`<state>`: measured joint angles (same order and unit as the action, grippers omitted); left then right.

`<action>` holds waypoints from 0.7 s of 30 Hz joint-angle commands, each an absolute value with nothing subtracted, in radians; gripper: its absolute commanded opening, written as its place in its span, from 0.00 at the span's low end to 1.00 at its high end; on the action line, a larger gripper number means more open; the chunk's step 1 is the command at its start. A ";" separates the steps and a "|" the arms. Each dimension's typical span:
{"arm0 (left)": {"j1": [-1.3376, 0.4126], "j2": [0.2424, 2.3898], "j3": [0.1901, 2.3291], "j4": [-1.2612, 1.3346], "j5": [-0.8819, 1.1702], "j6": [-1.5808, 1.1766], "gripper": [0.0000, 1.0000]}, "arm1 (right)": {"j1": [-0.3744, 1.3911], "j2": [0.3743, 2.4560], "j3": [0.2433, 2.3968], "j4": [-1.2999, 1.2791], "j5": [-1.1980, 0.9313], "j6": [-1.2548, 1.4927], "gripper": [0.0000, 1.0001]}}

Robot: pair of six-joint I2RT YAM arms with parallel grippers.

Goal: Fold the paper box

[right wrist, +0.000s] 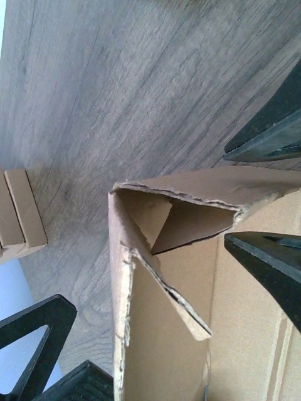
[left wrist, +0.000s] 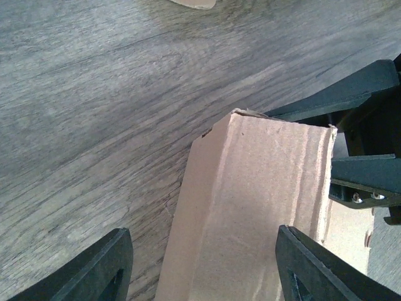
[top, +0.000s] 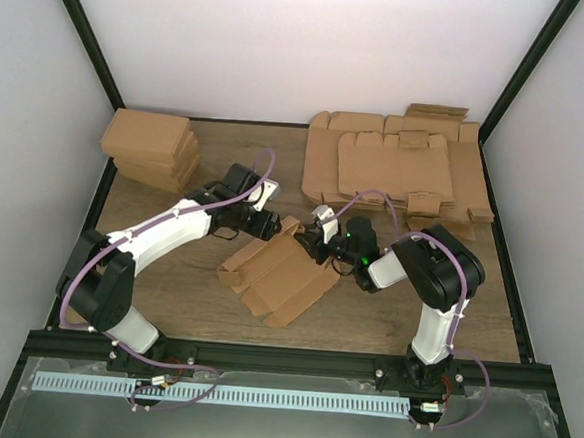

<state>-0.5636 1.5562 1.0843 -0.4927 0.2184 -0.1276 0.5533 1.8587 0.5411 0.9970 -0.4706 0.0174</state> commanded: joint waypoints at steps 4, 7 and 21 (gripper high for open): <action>-0.564 1.548 1.071 -0.457 0.242 -0.132 0.65 | 0.566 1.822 0.558 1.000 -0.476 0.002 0.42; -0.564 1.547 1.066 -0.458 0.239 -0.133 0.65 | 0.566 1.819 0.549 1.008 -0.479 0.011 0.51; -0.564 1.545 1.053 -0.453 0.232 -0.132 0.64 | 0.566 1.822 0.521 1.058 -0.475 0.065 0.89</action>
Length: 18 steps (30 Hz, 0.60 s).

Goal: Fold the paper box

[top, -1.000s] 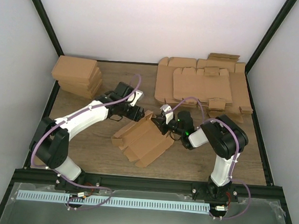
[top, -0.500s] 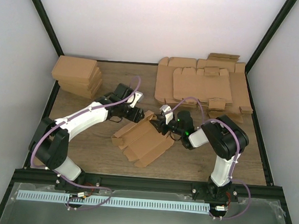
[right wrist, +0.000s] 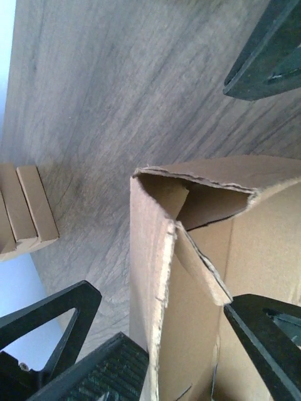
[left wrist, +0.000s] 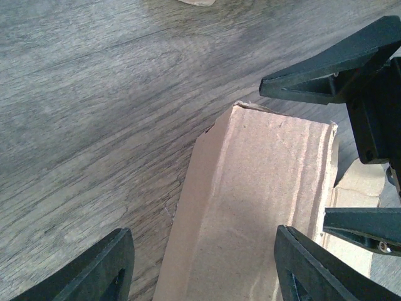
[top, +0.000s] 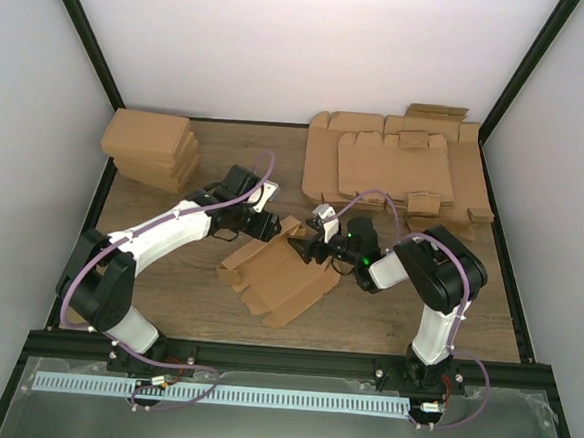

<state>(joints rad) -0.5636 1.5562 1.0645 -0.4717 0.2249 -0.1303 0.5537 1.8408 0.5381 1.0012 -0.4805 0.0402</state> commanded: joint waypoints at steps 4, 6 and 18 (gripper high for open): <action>-0.564 1.549 1.056 -0.453 0.235 -0.132 0.64 | 0.577 1.818 0.505 1.070 -0.448 0.074 0.95; -0.565 1.549 1.057 -0.454 0.238 -0.131 0.64 | 0.587 1.816 0.498 1.074 -0.427 0.074 0.97; -0.564 1.515 1.060 -0.469 0.210 -0.131 0.66 | 0.660 1.795 0.479 1.078 -0.189 0.083 0.89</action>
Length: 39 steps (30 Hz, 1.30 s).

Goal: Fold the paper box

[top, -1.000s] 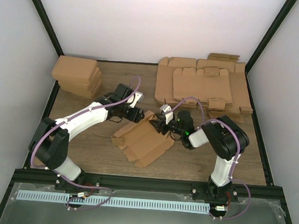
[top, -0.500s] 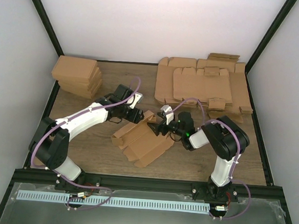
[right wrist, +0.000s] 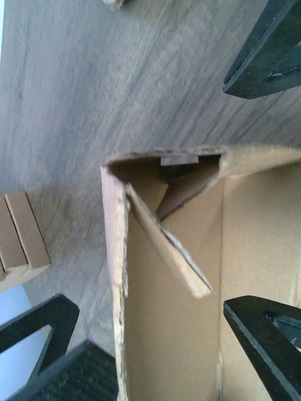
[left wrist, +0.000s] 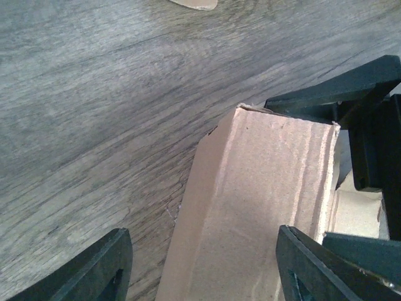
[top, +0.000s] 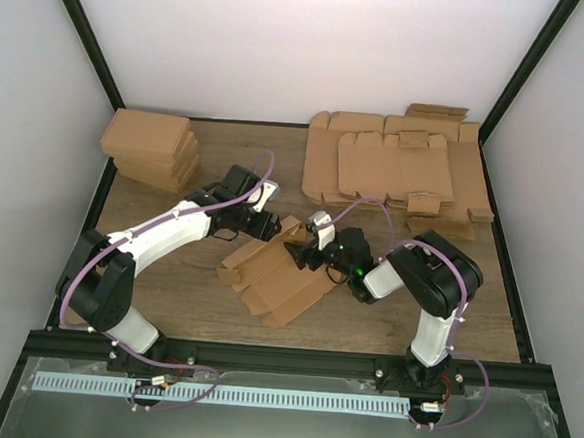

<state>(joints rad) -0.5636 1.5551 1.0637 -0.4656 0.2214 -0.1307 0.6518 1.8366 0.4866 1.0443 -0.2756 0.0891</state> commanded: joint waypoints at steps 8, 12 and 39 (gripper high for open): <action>-0.566 1.482 1.074 -0.521 0.198 -0.105 0.70 | 0.660 1.794 0.496 1.035 -0.247 0.077 0.75; -0.566 1.461 1.073 -0.529 0.196 -0.099 0.70 | 0.658 1.790 0.496 1.025 -0.246 0.077 0.74; -0.580 1.403 1.092 -0.566 0.185 -0.052 0.74 | 0.657 1.456 0.458 0.721 -0.158 0.091 0.91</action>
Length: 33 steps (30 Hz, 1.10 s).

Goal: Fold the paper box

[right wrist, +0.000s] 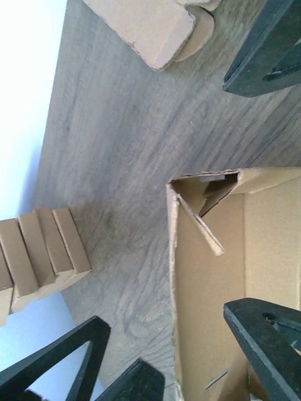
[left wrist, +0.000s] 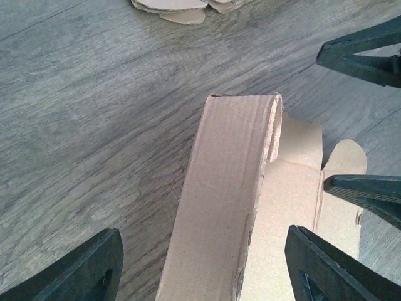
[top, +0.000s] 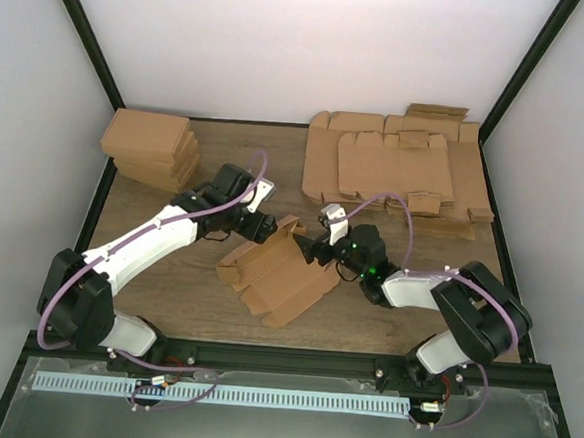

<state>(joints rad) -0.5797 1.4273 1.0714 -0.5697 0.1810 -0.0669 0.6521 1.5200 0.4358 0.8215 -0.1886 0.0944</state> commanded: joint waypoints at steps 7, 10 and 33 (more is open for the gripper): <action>-0.546 1.402 1.093 -0.548 0.217 -0.088 0.74 | 0.650 1.359 0.486 0.571 -0.152 0.093 0.84; -0.517 1.396 1.094 -0.532 0.254 -0.104 0.75 | 0.639 1.362 0.532 0.479 -0.177 0.092 0.79; -0.443 1.516 1.107 -0.462 0.409 -0.147 0.72 | 0.635 1.509 0.752 0.270 -0.266 0.055 0.52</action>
<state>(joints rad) -0.4473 1.4940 1.0737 -0.4870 0.3813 -0.1520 0.6380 1.4704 0.6788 0.3195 -0.2539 0.0612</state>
